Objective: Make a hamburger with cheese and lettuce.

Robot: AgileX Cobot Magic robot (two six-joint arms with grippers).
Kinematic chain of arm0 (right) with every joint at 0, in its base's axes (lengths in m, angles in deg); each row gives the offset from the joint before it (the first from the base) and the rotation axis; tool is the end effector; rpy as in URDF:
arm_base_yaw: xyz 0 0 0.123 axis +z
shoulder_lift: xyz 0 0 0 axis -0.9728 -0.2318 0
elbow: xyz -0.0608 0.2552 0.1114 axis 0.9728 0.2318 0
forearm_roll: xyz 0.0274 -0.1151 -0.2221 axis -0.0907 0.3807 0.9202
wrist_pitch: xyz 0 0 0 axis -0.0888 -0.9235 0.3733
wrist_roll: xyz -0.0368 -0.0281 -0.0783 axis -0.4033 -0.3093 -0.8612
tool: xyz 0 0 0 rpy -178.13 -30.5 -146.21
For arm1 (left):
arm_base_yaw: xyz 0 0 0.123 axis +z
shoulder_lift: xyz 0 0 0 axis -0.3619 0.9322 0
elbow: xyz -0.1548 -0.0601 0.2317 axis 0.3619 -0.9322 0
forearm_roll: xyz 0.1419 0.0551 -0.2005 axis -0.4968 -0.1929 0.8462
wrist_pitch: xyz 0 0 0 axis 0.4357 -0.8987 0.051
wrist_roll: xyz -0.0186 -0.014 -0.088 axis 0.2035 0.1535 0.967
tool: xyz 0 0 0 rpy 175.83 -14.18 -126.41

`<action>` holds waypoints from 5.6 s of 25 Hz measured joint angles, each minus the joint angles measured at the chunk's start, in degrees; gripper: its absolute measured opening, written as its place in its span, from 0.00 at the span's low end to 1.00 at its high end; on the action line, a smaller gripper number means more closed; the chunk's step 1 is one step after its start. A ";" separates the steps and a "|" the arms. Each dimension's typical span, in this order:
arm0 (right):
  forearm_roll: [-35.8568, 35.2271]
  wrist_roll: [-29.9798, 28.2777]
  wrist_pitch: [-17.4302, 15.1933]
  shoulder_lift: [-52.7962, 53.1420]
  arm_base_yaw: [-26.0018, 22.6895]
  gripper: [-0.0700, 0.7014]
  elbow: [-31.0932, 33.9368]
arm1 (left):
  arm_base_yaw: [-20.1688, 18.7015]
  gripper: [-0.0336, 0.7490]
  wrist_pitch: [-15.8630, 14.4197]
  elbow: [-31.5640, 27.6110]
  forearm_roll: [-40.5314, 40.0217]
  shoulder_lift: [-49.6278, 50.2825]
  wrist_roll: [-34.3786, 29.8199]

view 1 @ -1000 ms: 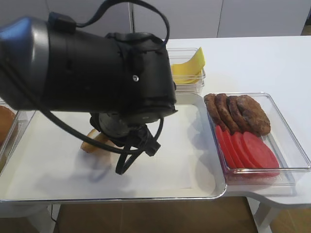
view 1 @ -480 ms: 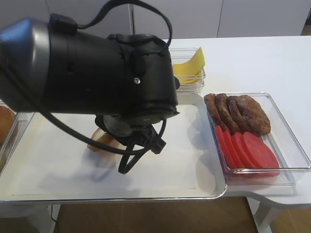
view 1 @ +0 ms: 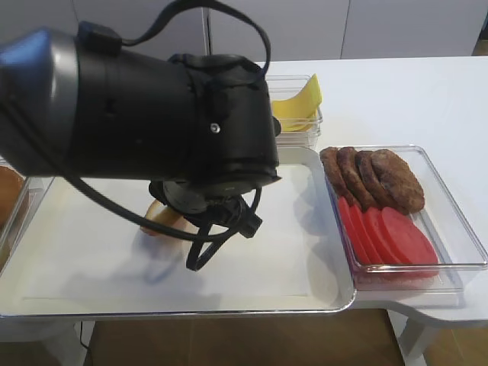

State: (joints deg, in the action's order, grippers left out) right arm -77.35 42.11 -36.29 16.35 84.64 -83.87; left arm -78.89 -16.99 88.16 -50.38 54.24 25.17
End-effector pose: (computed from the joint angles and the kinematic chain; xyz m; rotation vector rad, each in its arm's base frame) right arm -0.0096 0.0057 0.2636 -0.1938 2.1243 0.1651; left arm 0.2320 -0.2589 0.2425 0.5370 2.4373 0.4794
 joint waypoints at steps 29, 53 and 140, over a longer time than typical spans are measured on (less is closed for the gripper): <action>0.00 0.12 0.00 0.00 0.00 0.71 0.00 | 0.00 0.47 1.72 -0.47 1.49 0.44 1.99; 0.00 0.12 0.00 0.00 0.00 0.71 0.00 | 5.26 0.55 3.49 8.05 18.21 0.44 -14.65; 0.00 0.01 0.00 0.00 0.00 0.71 0.00 | 52.04 0.55 -9.32 -34.28 41.92 -95.58 -44.47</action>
State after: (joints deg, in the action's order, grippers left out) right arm -77.35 42.13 -36.29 16.35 84.64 -83.87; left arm -26.84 -26.31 53.88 -8.46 -41.34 -19.29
